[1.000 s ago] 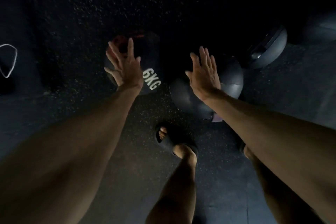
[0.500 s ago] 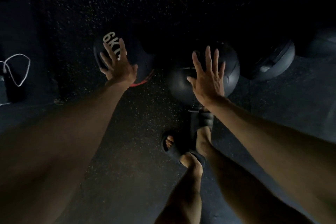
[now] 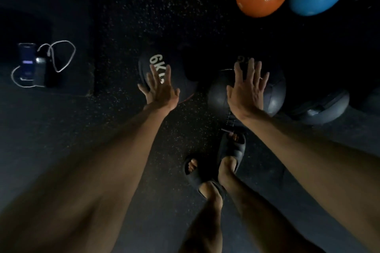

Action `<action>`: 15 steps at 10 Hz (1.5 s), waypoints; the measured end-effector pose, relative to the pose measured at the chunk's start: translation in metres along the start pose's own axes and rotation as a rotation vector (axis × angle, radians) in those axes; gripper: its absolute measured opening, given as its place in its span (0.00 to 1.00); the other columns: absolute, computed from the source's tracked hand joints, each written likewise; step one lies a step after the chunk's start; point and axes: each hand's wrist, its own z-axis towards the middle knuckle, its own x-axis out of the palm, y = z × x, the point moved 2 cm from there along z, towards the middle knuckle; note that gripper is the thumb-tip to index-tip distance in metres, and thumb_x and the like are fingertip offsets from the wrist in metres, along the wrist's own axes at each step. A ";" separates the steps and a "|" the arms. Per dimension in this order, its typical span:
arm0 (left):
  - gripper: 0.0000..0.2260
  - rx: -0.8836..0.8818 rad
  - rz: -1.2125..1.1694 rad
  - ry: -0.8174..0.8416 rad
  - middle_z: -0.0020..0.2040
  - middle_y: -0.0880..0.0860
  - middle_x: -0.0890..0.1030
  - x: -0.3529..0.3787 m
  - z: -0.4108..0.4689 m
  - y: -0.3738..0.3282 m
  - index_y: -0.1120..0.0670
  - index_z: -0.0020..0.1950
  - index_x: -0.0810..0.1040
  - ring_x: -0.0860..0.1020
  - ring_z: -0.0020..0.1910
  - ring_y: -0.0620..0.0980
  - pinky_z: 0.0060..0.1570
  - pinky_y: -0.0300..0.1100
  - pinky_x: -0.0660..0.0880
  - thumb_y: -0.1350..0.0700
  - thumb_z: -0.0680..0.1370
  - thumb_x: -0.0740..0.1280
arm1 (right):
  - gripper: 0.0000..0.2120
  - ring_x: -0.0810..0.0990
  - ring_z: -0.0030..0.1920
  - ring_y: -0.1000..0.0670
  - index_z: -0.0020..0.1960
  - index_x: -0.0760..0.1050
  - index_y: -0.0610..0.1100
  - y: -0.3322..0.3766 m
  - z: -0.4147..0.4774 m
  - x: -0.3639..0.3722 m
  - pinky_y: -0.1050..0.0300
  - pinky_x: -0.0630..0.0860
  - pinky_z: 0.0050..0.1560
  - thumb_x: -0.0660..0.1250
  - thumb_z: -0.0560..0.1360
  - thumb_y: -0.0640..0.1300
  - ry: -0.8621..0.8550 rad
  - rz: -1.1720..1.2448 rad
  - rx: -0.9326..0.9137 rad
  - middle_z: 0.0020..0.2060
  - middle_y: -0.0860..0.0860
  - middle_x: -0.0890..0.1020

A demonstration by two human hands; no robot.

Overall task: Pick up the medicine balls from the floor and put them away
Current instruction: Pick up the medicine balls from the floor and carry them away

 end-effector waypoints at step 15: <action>0.14 -1.418 -1.565 -0.352 0.59 0.60 0.80 0.412 -0.991 -0.033 0.58 0.63 0.76 0.78 0.59 0.61 0.59 0.51 0.76 0.53 0.83 0.57 | 0.17 0.79 0.59 0.42 0.69 0.71 0.44 -0.006 -0.898 -0.026 0.42 0.77 0.59 0.57 0.83 0.48 0.874 -1.101 -1.813 0.61 0.43 0.79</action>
